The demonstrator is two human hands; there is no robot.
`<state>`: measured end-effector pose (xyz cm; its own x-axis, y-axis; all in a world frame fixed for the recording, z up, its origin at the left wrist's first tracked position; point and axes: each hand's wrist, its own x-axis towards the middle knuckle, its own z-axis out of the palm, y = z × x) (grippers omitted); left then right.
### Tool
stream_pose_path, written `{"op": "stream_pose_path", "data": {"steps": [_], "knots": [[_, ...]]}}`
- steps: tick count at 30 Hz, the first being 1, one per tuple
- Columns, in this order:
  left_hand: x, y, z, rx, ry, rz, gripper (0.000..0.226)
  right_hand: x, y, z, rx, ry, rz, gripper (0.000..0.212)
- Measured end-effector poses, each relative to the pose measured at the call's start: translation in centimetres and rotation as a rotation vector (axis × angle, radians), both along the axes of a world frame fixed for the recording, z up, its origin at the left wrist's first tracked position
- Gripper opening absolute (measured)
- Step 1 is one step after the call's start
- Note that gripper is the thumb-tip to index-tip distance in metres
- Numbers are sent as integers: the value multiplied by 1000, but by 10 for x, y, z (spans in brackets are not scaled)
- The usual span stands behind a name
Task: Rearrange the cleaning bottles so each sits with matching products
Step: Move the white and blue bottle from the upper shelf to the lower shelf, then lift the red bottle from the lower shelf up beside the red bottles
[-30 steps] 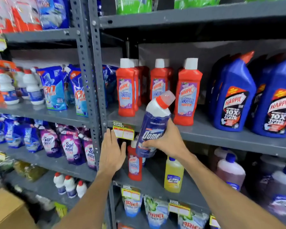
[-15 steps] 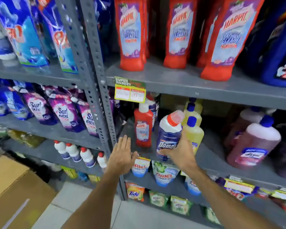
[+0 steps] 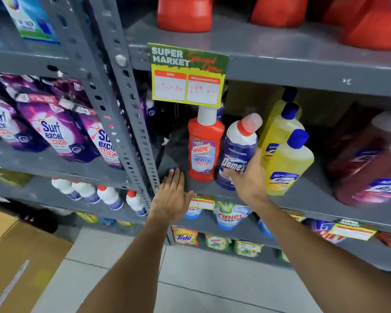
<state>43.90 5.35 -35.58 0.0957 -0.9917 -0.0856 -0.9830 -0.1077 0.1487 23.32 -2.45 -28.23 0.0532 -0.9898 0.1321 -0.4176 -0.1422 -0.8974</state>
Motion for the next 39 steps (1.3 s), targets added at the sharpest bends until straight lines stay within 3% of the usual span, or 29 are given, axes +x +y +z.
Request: {"op": "stream_pose_path", "data": {"steps": [11, 19, 22, 26, 29, 39], "knots": [[-1, -2, -7, -24, 32, 14, 75, 18, -40, -1, 17, 46, -146, 81], [-1, -2, -10, -21, 30, 10, 76, 17, 8, -13, 229, 56, -223, 66], [0, -2, -12, -24, 30, 3, 76, 21, 24, -14, 268, 79, -112, 51], [2, -2, -13, -37, 53, -6, 75, 31, 19, 13, 228, -53, 126, 73], [3, -3, -15, -33, 70, -14, 75, 39, 5, 36, 144, -92, 249, 72], [4, -9, -19, 11, 51, 5, 74, 50, -19, 53, 163, 29, 293, 68]]}}
